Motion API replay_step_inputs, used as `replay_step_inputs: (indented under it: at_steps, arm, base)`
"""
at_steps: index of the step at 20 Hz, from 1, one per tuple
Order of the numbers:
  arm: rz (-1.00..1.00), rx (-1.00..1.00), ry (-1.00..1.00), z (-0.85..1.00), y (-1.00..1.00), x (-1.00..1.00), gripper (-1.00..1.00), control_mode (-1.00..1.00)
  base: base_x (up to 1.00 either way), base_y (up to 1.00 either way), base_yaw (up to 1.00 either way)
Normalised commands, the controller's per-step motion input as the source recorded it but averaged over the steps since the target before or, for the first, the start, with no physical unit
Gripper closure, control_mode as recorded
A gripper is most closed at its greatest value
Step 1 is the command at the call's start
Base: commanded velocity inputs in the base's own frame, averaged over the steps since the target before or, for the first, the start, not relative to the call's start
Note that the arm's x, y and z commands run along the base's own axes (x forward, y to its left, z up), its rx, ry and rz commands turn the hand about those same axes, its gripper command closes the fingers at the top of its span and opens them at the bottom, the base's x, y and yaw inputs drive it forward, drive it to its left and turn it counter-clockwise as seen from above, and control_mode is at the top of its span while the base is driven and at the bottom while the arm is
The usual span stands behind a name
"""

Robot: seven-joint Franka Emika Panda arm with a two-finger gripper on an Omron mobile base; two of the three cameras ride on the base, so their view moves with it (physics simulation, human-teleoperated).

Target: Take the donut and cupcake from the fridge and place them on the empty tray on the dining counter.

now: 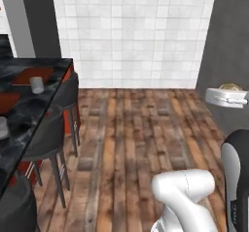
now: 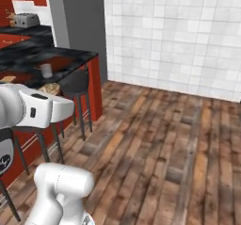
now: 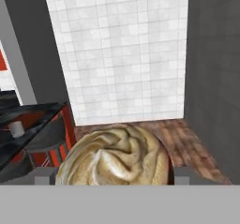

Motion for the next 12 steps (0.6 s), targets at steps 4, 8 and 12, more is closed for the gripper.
replay_step_inputs:
  at_steps: [4,8,12]
  arm:
    - [0.00,0.00,0.00,0.00,0.00,0.00,1.00,1.00]
    - [0.00,0.00,0.00,0.00,0.00,0.00,1.00,1.00]
    - [0.00,0.00,0.00,0.00,0.00,0.00,1.00,1.00]
  base:
    - [1.00,-0.26,0.28]
    - [1.00,-0.15,0.29]
    - [1.00,-0.07,0.31]
